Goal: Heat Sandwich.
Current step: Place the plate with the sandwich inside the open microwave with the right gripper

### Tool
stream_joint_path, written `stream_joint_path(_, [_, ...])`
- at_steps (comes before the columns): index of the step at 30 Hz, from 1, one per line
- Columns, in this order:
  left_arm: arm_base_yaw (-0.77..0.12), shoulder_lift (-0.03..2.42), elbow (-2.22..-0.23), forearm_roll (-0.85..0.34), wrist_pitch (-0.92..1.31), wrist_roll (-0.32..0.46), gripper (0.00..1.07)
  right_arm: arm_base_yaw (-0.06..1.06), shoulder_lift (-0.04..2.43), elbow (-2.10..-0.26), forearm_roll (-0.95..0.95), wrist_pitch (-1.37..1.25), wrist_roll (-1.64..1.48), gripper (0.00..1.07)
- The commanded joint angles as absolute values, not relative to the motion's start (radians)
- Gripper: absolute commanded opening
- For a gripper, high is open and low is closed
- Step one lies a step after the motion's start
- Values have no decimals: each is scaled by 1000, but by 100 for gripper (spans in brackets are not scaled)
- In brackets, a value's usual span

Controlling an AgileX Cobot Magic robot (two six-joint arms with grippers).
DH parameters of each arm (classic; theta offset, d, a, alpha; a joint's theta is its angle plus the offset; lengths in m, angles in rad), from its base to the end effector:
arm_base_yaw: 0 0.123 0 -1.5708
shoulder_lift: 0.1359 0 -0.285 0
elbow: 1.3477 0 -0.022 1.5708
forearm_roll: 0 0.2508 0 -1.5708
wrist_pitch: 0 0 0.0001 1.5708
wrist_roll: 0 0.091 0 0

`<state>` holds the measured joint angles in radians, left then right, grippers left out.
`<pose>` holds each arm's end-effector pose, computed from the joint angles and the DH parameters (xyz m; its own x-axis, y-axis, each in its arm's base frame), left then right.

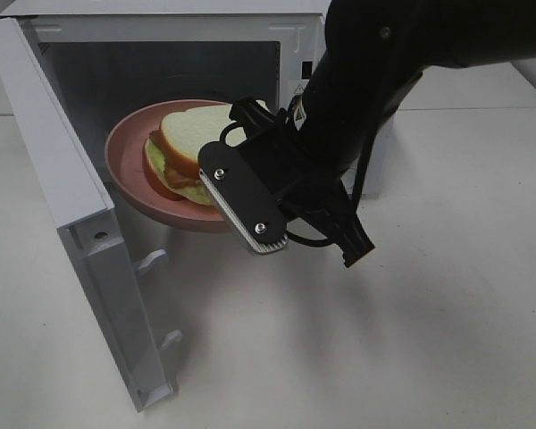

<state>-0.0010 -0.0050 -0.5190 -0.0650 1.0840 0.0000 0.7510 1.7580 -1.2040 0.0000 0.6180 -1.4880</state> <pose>-0.0089 -0.0052 0.2807 -0.4560 -0.0299 -0.8895 0.0383 0.9979 -0.0532 0.2681 0.2503 0.2195 0.6266 -0.7784 -0.0386 -0.7006 -0.5408 -0.4655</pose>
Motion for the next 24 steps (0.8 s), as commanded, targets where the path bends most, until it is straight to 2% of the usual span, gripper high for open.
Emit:
stream_joint_path(1, [-2,-22,-517,-68,1070,7,96,746,1773,-1239,0,614,-1499,0])
stream_joint_path(24, [-2,-22,-517,-68,1070,7,96,746,1958,-1500,-67,702,-1423,0])
